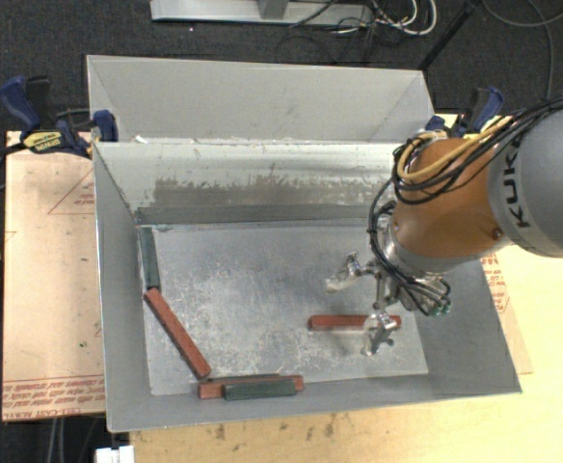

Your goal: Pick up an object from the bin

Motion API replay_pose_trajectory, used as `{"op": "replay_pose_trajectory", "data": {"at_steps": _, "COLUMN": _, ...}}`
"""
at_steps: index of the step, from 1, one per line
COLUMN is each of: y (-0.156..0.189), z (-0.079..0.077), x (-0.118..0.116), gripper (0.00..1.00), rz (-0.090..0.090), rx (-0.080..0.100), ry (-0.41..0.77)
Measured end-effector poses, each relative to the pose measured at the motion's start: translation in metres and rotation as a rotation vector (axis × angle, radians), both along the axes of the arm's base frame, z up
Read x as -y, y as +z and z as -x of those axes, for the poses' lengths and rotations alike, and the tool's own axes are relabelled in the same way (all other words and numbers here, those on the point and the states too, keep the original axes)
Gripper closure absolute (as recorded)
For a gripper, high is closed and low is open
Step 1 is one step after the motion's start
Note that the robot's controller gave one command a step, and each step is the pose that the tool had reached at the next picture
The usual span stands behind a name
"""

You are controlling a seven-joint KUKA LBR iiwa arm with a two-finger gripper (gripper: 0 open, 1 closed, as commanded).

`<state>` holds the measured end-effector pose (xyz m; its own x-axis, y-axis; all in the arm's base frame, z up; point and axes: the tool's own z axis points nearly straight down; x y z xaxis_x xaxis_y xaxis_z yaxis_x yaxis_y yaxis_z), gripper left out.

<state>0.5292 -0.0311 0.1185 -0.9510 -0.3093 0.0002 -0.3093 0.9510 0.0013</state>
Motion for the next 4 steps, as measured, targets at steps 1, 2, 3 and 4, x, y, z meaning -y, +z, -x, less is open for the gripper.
{"op": "replay_pose_trajectory", "data": {"at_steps": 1, "y": -0.044, "z": -0.009, "x": 0.005, "gripper": 0.0, "rz": -0.002, "rx": 0.005, "ry": -0.136}}
{"op": "replay_pose_trajectory", "data": {"at_steps": 2, "y": -0.04, "z": 0.009, "x": 0.009, "gripper": 1.0, "rz": -0.001, "rx": 0.023, "ry": -0.043}}
{"op": "replay_pose_trajectory", "data": {"at_steps": 3, "y": -0.04, "z": 0.009, "x": 0.009, "gripper": 1.0, "rz": -0.001, "rx": 0.023, "ry": -0.043}}
{"op": "replay_pose_trajectory", "data": {"at_steps": 4, "y": -0.035, "z": 0.01, "x": 0.008, "gripper": 1.0, "rz": -0.001, "rx": 0.015, "ry": -0.043}}
